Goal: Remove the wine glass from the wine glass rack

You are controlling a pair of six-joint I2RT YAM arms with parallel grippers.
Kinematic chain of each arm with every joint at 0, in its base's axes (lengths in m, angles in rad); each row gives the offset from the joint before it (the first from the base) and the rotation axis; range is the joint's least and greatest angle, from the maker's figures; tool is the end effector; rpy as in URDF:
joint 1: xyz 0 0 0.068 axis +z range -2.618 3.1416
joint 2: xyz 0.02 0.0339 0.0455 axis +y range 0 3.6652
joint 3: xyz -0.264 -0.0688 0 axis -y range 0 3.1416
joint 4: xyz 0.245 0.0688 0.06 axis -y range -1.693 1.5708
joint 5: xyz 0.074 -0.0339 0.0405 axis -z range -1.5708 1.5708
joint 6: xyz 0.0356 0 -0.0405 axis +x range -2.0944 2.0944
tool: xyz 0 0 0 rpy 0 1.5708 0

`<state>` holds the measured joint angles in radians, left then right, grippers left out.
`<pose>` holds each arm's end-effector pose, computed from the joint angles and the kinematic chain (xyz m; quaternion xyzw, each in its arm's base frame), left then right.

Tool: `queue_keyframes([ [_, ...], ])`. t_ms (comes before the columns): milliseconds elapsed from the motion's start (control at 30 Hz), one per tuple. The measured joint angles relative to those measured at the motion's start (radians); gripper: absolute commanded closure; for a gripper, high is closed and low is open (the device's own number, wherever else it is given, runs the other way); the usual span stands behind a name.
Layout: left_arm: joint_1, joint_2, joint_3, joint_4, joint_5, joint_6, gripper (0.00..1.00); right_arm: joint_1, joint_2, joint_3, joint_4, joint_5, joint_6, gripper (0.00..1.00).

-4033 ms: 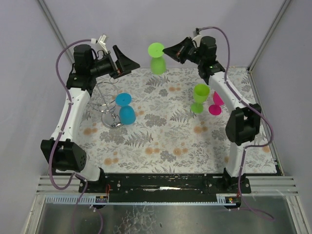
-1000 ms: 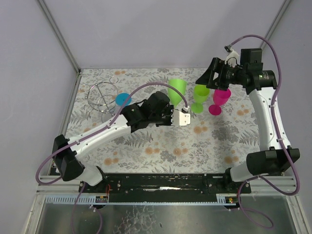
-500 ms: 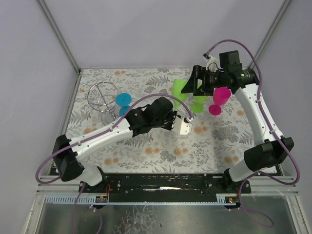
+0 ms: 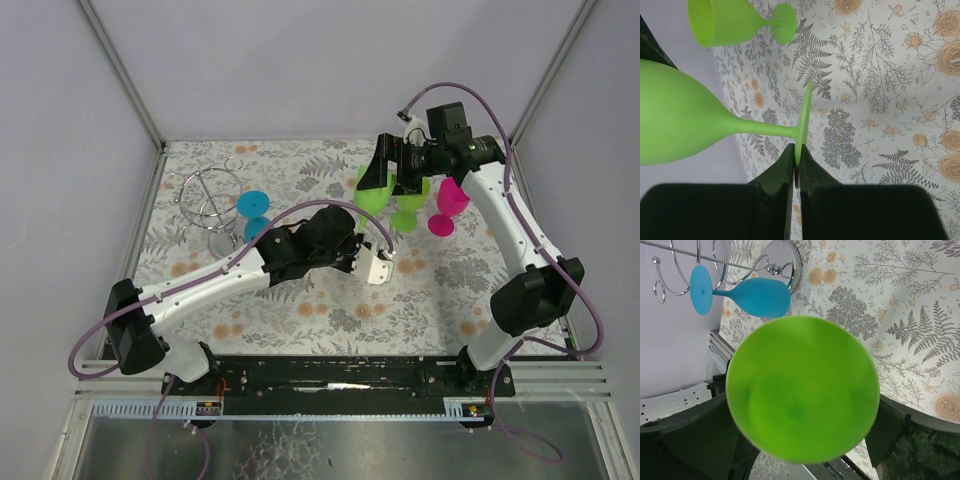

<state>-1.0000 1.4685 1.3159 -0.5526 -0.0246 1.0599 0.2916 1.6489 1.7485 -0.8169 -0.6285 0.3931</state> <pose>0.1778 -0.2753 0.3271 0.7755 0.4718 0.0237 0.4189 0.3348 0.1224 0.3932 -0.0839 0.8711 0.3972 0.2763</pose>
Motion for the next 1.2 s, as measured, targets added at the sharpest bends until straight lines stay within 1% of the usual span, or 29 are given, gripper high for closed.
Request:
queue_keyframes([
  [67,-0.004,-0.001,-0.002,0.000,-0.002,0.002,1.00,0.007,0.016,0.009,0.003,0.000,0.000,0.15],
  [167,-0.005,-0.003,-0.012,0.000,-0.006,0.003,1.00,0.012,0.023,0.010,0.003,-0.002,0.001,0.30],
  [200,-0.005,-0.003,-0.013,0.000,-0.009,0.005,1.00,0.013,0.023,0.012,0.002,-0.002,0.001,0.34],
  [233,-0.005,-0.004,-0.014,0.000,-0.010,0.008,1.00,0.013,0.023,0.016,-0.001,-0.001,-0.001,0.35],
  [267,-0.005,-0.005,-0.014,0.000,-0.013,0.008,0.95,0.013,0.023,0.018,-0.002,0.000,-0.002,0.36],
  [400,-0.008,-0.006,-0.015,0.007,-0.030,0.001,0.40,0.014,0.023,0.032,-0.022,0.018,-0.007,0.38],
  [433,-0.008,-0.006,-0.015,0.007,-0.034,-0.001,0.30,0.014,0.023,0.040,-0.031,0.037,-0.012,0.38],
  [500,-0.008,-0.005,-0.015,0.008,-0.045,-0.019,0.16,0.016,0.023,0.062,-0.049,0.091,-0.027,0.38],
  [567,-0.006,-0.005,-0.015,0.008,-0.051,-0.050,0.09,0.016,0.020,0.085,-0.059,0.154,-0.045,0.38],
  [733,0.021,-0.005,0.019,-0.002,-0.032,-0.166,0.00,0.016,-0.026,0.088,-0.039,0.326,-0.081,0.38],
  [800,0.050,-0.001,0.066,-0.015,-0.003,-0.225,0.00,0.016,-0.049,0.079,-0.002,0.376,-0.088,0.38],
  [867,0.100,0.012,0.151,-0.042,0.048,-0.314,0.00,0.016,-0.080,0.050,0.060,0.421,-0.095,0.38],
  [1000,0.250,0.060,0.376,-0.097,0.226,-0.553,0.00,0.030,-0.113,-0.008,0.181,0.494,-0.108,0.36],
  [1067,0.343,0.072,0.463,-0.100,0.350,-0.692,0.00,0.046,-0.111,-0.031,0.240,0.519,-0.117,0.36],
  [1133,0.429,0.071,0.497,-0.099,0.459,-0.819,0.00,0.069,-0.103,-0.060,0.301,0.545,-0.133,0.35],
  [1200,0.489,0.069,0.500,-0.100,0.546,-0.922,0.00,0.092,-0.091,-0.079,0.347,0.564,-0.146,0.35],
])
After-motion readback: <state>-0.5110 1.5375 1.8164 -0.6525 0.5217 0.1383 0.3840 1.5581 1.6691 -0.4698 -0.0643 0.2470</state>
